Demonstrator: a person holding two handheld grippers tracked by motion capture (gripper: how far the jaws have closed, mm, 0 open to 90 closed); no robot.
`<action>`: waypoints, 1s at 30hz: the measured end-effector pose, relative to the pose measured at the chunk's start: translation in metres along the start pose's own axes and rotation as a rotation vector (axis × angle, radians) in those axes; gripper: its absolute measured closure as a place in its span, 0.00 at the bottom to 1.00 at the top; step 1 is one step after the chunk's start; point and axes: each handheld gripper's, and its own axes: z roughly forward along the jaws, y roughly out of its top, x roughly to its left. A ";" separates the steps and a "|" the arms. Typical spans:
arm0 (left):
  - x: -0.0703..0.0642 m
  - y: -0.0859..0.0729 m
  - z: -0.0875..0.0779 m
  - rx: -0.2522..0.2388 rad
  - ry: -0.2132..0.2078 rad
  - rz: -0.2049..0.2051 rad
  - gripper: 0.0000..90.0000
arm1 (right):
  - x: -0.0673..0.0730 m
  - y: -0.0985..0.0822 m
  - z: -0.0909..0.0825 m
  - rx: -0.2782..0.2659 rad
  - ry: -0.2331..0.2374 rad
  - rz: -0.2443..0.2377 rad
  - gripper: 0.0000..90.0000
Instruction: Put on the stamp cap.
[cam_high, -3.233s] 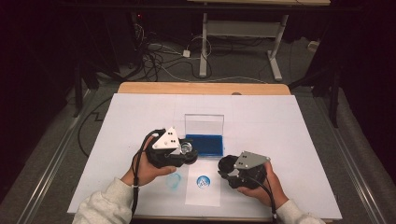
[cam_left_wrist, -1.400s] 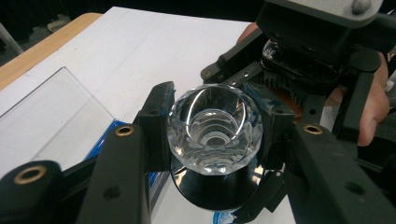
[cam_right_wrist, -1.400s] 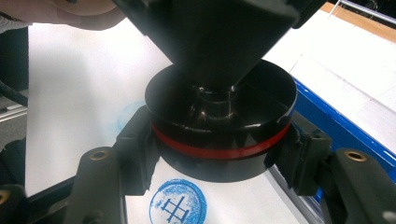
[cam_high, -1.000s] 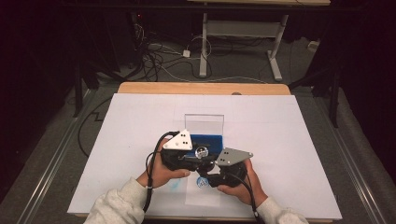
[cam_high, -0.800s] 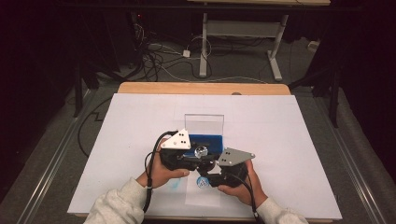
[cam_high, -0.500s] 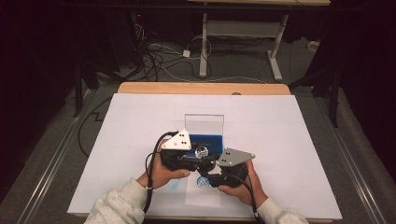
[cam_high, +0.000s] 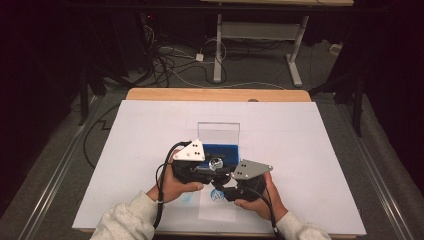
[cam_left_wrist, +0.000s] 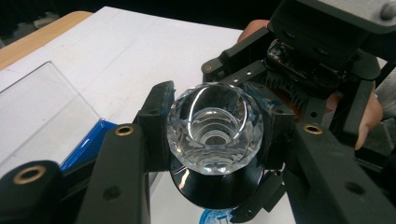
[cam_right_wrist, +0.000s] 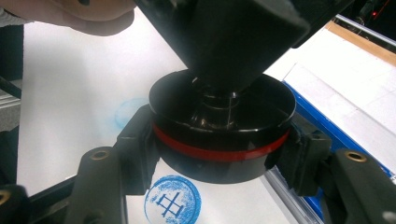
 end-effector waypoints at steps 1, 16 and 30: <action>-0.001 0.000 0.001 0.011 0.008 0.008 0.60 | 0.000 -0.001 0.001 0.005 0.003 0.002 0.43; -0.001 0.000 -0.001 0.003 0.005 -0.002 0.60 | 0.000 -0.006 0.001 -0.027 0.013 0.018 0.43; -0.001 -0.001 -0.002 -0.017 -0.009 -0.010 0.60 | 0.001 -0.005 -0.001 -0.038 0.013 0.002 0.43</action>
